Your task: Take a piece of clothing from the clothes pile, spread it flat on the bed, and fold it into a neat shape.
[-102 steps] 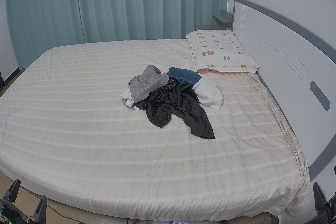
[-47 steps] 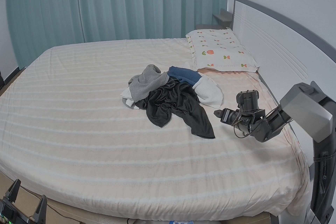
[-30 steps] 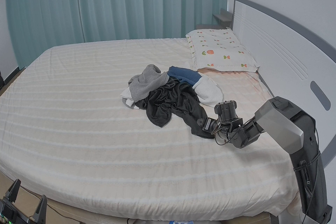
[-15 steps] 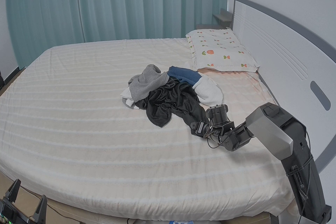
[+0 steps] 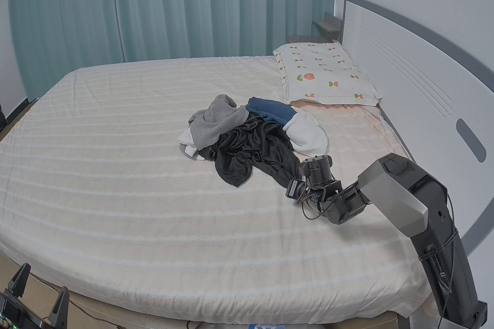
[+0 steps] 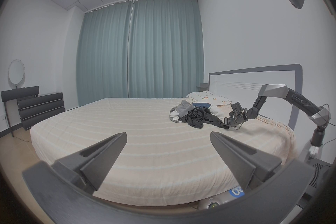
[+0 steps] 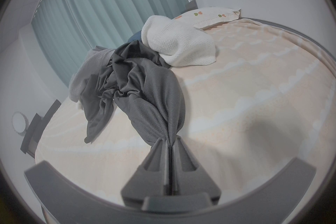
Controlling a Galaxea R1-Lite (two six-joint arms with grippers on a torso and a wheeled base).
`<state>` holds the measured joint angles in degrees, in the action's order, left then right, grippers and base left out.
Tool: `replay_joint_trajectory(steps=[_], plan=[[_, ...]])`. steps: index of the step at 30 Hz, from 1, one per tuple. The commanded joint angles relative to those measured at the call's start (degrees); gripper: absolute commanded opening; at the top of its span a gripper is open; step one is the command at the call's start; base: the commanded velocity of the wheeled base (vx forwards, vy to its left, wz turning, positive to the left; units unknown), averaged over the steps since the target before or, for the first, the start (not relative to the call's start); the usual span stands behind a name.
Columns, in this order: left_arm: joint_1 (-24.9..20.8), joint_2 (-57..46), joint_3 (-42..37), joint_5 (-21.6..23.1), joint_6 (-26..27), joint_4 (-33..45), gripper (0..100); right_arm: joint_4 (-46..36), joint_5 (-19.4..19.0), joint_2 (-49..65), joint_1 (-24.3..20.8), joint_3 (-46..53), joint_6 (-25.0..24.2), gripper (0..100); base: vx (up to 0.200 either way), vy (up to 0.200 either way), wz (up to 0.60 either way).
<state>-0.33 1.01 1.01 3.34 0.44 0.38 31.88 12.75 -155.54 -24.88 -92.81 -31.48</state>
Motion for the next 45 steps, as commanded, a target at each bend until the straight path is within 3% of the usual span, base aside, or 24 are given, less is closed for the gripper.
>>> replay_joint_trajectory(steps=[1,4,8,9,10,11,12,13,14,18,21,27,31,34,35,36,37,45], plan=[[0.0,-0.4,-1.0,0.0,0.0,0.0,100,1.5,-0.5,6.2,-0.1,6.1,-4.7,0,0.000,0.000,0.00],[0.0,-0.4,-1.0,0.0,0.0,0.1,100,3.6,-1.6,12.3,-0.3,13.4,-9.4,0,0.000,0.000,0.00],[0.0,-0.4,-0.9,0.0,-0.1,0.0,100,10.6,-6.3,22.7,-1.3,29.2,-11.4,0,0.000,0.000,0.00],[0.0,-0.4,-0.9,0.0,-0.1,0.0,100,10.6,-6.3,22.7,-1.3,29.2,-11.4,0,0.000,0.000,0.00],[0.0,-0.4,-1.0,0.0,0.0,0.1,100,16.8,-9.1,27.7,-2.2,38.2,-12.1,0,0.000,0.000,0.00],[0.0,-0.4,-1.0,0.0,0.0,0.1,100,16.8,-9.1,27.7,-2.2,38.2,-12.1,0,0.000,0.000,0.00],[0.0,-0.4,-1.0,0.0,0.0,0.0,100,24.6,-12.2,31.8,-3.3,47.4,-12.2,0,0.000,0.000,0.00],[0.0,-0.4,-1.0,0.0,0.0,0.0,100,25.3,-12.4,32.0,-3.4,48.1,-12.2,0,0.000,0.000,0.00],[0.0,-0.4,-1.0,0.0,0.0,0.0,100,32.7,-14.1,34.1,-4.7,54.7,-12.1,0,0.000,0.000,0.00],[0.0,-0.4,-1.0,0.0,0.0,0.0,100,49.7,-14.2,36.3,-7.1,68.1,-11.8,0,0.000,0.000,0.00],[0.0,-0.5,-1.0,0.2,0.7,-0.1,100,57.7,-15.1,37.9,-7.2,75.0,-11.9,0,0.000,0.000,0.00],[0.0,-0.6,-0.9,0.1,0.6,-0.1,100,57.5,-15.7,43.3,-7.4,77.2,-12.2,0,0.000,0.000,0.00],[0.0,-0.7,-1.0,0.7,1.9,-0.5,100,57.5,-15.7,44.7,-9.9,77.7,-12.1,0,0.000,0.000,0.00],[-0.7,1.5,8.7,1.1,0.1,-5.8,100,57.5,-15.4,44.4,-9.9,77.3,-11.9,0,0.000,0.000,0.00],[-1.5,6.7,15.3,1.6,-2.3,-7.2,100,57.5,-15.4,44.8,-9.9,77.3,-11.9,0,0.000,0.000,0.00],[-1.5,6.7,15.3,1.6,-2.3,-7.2,100,57.5,-15.4,44.8,-9.9,77.3,-11.9,0,0.000,0.000,0.00],[-1.6,14.1,20.2,2.2,-2.7,-7.0,100,57.6,-15.4,45.1,-10.1,77.3,-11.9,0,0.000,0.000,0.00],[-2.4,33.4,20.3,4.9,-0.1,-3.8,100,57.6,-15.0,45.2,-10.3,76.3,-11.9,0,0.000,0.000,0.00]])
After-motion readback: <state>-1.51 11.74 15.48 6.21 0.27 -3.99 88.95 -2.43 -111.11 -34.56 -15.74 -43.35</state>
